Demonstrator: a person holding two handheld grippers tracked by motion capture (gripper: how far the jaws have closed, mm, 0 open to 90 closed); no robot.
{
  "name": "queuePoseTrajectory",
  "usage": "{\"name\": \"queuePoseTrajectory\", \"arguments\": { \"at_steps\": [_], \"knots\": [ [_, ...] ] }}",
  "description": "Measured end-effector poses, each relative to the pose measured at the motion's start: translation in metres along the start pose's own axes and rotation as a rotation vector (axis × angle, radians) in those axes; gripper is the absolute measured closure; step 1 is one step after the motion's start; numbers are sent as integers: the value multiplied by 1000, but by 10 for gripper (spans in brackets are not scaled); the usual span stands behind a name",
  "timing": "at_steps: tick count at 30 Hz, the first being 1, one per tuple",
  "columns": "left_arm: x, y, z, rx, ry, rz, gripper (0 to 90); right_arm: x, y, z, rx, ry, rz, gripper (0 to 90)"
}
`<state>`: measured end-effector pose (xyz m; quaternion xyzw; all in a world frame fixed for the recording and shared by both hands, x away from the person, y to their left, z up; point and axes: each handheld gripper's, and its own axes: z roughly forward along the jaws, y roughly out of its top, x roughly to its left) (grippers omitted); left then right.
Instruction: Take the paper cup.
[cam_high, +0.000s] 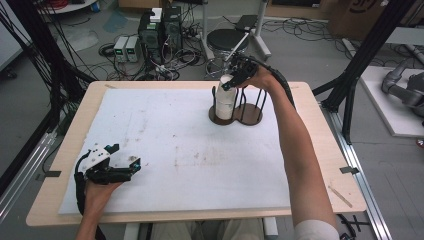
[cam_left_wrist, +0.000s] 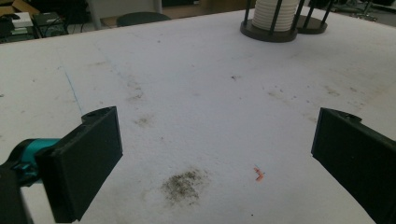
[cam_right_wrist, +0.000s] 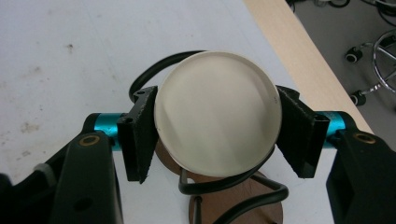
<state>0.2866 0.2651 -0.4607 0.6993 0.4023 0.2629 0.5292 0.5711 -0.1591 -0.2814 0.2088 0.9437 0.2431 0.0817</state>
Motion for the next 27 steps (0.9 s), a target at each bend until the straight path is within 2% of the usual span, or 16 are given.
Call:
{"name": "queuePoseTrajectory", "arguments": {
  "at_steps": [8,14,24,27],
  "knots": [
    [0,0,0,2,1,3,18,0,-3,-25,-75,-2,18,375],
    [-1,0,0,0,4,6,18,2,-3,-33,-99,-11,14,375],
    [-1,0,0,1,2,5,18,6,1,-37,-96,-16,7,376],
    [0,0,0,2,3,5,18,9,6,-42,-93,-20,-10,376]
  ]
}}
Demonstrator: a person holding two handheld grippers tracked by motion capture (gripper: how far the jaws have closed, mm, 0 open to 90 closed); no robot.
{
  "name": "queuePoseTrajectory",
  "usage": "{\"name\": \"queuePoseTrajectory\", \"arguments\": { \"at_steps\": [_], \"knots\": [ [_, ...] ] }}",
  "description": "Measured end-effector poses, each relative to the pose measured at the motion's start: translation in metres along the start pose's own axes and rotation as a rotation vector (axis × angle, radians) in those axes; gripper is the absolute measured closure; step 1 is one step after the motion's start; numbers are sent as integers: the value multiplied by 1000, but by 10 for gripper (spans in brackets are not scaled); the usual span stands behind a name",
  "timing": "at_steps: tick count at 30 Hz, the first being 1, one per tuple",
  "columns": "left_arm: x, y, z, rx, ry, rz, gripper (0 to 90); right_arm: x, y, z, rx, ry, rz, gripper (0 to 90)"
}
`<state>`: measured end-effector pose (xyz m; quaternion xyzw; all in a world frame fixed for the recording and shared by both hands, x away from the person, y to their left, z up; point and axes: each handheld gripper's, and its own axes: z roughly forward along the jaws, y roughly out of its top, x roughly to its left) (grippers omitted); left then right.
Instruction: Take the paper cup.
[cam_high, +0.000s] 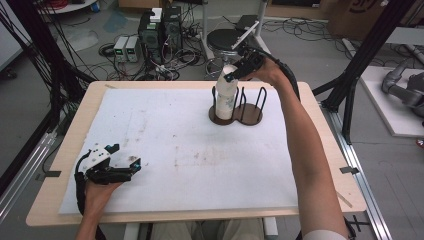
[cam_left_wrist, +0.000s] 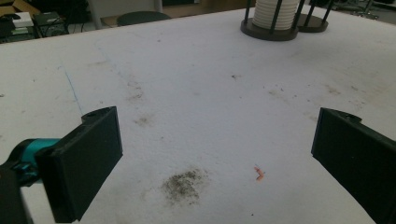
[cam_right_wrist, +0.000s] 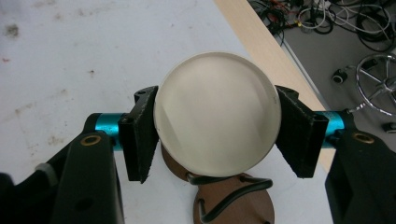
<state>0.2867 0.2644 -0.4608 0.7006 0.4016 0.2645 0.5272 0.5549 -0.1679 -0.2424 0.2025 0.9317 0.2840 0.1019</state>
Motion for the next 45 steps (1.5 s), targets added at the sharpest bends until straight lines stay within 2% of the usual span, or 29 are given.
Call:
{"name": "queuePoseTrajectory", "arguments": {
  "at_steps": [8,12,15,16,17,19,20,21,28,32,37,40,45],
  "knots": [
    [0,0,0,-2,-3,-1,18,7,5,-14,-12,-17,-17,375],
    [1,0,0,-1,-6,-4,18,15,-2,-24,-49,-15,-3,374],
    [0,0,0,-4,-6,-5,18,22,-12,-34,-93,-4,9,374],
    [1,0,0,-6,-5,-4,18,22,-12,-34,-93,-4,9,374],
    [1,0,-1,-7,-7,-7,18,29,-22,-41,-126,-1,17,373],
    [1,0,-1,-8,-9,-14,18,36,-31,-48,-156,7,23,373],
    [1,0,-1,-8,-9,-14,18,36,-31,-48,-156,7,23,373],
    [1,0,-1,-8,-9,-15,18,44,-40,-56,-194,17,31,373],
    [1,0,-1,-11,-7,-11,18,73,-73,-77,-292,19,33,372],
    [2,-1,-2,-19,-9,-25,18,91,-91,-80,-327,22,28,372],
    [2,-1,-2,-19,-12,-20,18,110,-109,-80,-357,39,25,372],
    [3,-1,-2,-20,-13,-22,18,120,-118,-77,-395,51,24,372],
    [2,-1,-3,-22,-13,-15,18,134,-129,-67,-417,79,22,371]
  ]
}}
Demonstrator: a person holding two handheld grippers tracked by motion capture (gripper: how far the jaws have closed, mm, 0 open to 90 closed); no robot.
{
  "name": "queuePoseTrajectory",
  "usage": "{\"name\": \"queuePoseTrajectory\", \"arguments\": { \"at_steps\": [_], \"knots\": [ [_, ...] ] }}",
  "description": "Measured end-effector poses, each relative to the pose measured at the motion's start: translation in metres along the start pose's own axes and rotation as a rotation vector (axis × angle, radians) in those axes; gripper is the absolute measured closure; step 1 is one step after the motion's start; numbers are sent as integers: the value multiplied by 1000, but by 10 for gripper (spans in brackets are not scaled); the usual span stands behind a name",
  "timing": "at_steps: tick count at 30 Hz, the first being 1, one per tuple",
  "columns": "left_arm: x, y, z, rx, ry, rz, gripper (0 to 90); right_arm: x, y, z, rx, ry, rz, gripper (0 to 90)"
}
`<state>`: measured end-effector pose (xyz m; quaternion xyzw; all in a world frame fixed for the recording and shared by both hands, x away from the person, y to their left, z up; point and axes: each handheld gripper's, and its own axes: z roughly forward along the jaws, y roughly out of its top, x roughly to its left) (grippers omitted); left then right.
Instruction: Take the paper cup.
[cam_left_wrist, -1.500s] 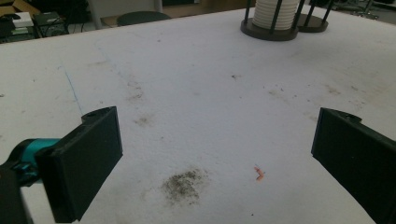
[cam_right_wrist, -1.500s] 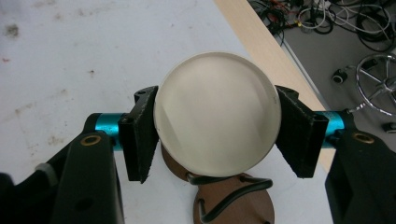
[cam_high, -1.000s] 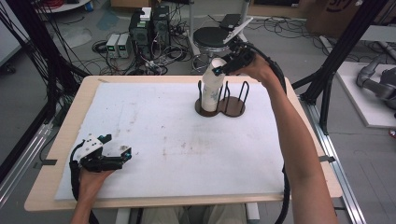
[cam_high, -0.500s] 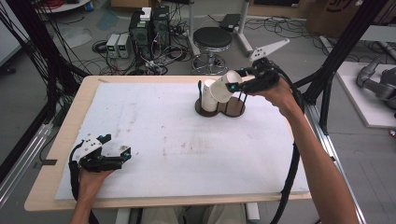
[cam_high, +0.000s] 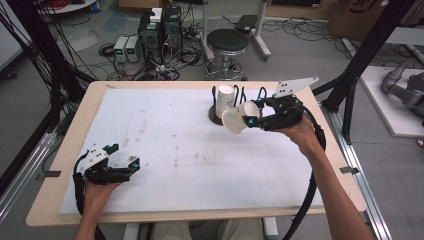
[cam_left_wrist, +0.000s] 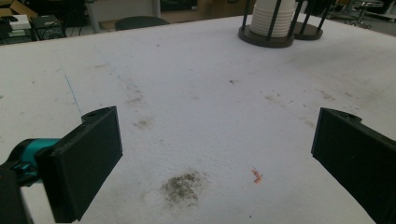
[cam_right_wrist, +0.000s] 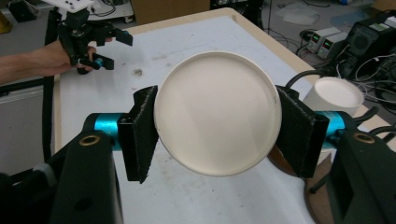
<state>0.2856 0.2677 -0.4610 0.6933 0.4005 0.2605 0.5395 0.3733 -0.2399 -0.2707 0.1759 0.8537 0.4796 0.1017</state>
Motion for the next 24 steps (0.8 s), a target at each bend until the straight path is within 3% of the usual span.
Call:
{"name": "queuePoseTrajectory", "arguments": {
  "at_steps": [3,6,11,24],
  "knots": [
    [0,0,0,0,2,0,18,7,-7,4,-29,28,1,371],
    [-1,0,0,3,4,4,18,16,-10,8,-29,33,-16,371],
    [-1,0,0,4,6,0,18,29,-21,13,-74,45,-19,371],
    [-1,0,0,-3,12,9,18,43,-48,32,-107,91,-6,370]
  ]
}}
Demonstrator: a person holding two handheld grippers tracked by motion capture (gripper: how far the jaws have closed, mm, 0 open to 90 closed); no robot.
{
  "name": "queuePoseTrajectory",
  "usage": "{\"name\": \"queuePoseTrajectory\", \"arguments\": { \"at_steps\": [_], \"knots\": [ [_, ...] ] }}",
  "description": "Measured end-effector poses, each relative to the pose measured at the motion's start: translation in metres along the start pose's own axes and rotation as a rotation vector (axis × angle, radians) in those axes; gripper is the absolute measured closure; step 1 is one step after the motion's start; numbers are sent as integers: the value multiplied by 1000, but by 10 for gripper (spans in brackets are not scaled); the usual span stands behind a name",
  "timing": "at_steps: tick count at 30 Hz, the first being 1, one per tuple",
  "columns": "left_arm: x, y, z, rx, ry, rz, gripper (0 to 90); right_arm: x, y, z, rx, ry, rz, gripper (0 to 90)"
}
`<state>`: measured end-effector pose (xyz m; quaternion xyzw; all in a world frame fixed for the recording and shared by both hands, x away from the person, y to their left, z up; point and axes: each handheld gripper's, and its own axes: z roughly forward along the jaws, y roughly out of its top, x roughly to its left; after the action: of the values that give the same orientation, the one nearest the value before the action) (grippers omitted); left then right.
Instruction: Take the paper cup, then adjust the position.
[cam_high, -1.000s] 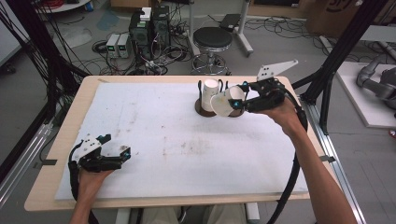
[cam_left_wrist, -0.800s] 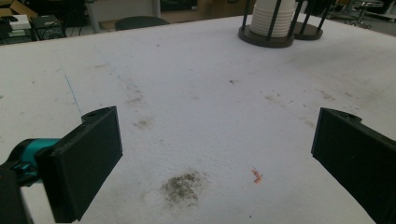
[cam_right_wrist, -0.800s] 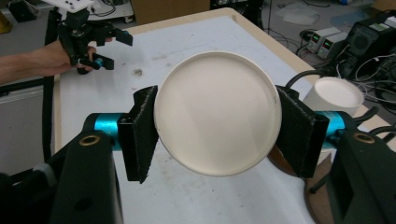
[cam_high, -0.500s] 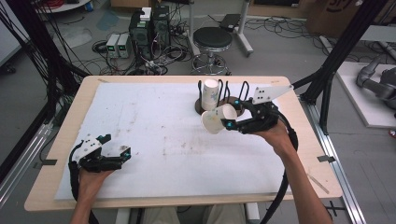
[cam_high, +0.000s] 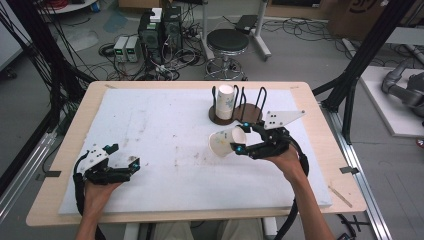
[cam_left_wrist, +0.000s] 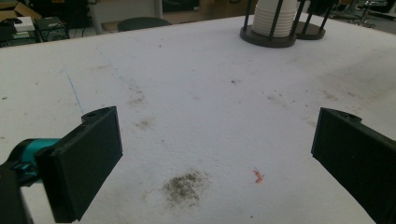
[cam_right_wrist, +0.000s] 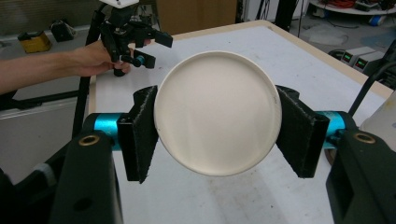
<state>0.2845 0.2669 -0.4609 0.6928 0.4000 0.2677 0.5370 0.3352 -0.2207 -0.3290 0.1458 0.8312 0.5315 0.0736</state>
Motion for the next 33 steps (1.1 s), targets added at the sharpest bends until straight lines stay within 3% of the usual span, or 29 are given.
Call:
{"name": "queuePoseTrajectory", "arguments": {
  "at_steps": [13,25,30,32,33],
  "knots": [
    [-1,0,0,1,15,1,18,2,-10,1,-31,13,8,370],
    [0,2,-1,-8,-2,-5,18,-1,-10,5,-29,20,17,370],
    [0,16,-2,-31,-56,6,18,-3,-10,8,-28,35,21,370],
    [-1,23,-1,-42,-102,12,18,-4,-8,11,-29,43,21,370],
    [0,29,0,-47,-153,21,18,-5,-8,12,-28,41,15,370]
  ]
}}
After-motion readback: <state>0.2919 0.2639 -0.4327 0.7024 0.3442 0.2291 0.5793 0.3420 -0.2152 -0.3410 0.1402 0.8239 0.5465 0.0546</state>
